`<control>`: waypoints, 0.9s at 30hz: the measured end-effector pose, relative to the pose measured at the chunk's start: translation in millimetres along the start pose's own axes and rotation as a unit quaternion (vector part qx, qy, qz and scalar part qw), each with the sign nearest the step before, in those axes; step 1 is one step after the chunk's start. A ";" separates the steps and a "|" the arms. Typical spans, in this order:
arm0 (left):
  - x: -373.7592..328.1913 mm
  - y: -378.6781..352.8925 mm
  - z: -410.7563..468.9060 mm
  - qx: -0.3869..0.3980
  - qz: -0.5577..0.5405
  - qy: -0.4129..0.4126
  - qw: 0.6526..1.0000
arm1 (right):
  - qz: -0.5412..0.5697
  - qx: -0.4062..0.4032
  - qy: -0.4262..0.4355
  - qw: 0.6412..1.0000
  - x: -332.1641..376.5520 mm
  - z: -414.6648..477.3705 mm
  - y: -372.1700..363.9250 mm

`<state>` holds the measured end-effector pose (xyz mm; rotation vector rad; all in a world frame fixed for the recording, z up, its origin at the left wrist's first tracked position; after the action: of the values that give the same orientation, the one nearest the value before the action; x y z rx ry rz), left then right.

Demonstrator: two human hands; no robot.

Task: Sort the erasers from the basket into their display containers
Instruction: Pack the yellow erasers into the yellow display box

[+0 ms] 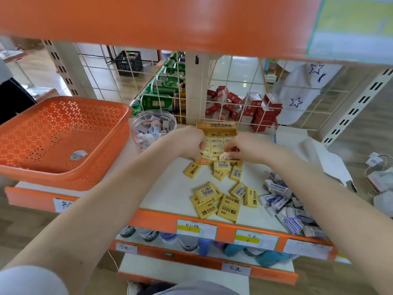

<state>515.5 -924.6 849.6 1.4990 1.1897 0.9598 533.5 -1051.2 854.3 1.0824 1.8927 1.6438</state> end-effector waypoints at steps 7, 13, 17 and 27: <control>-7.9 2.3 3.3 0.016 0.094 -0.025 0.995 | 0.032 -0.018 -0.003 0.999 6.9 2.6 -3.6; 1.7 2.9 -2.7 0.019 0.006 -0.019 1.000 | 0.136 0.026 -0.015 0.990 -2.1 2.2 -12.5; 3.3 -4.5 -1.8 0.011 -0.058 -0.001 0.998 | 0.139 0.033 -0.010 0.990 -2.8 1.1 -13.8; 9.0 -2.5 4.5 0.015 -0.090 0.043 0.995 | 0.170 -0.036 0.002 0.985 3.7 10.4 -13.8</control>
<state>521.1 -916.6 846.3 1.3583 1.3814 0.8963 534.9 -1041.7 839.4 1.4329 1.7052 1.8788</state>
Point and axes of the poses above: each hand's wrist, its own z-axis towards the middle knuckle, its own y-axis out of the back of the hand, x = y × z, the point moved 7 cm from there along z, towards the middle knuckle, and after that the axes turned 7 degrees about z, right-handed, at the moved point
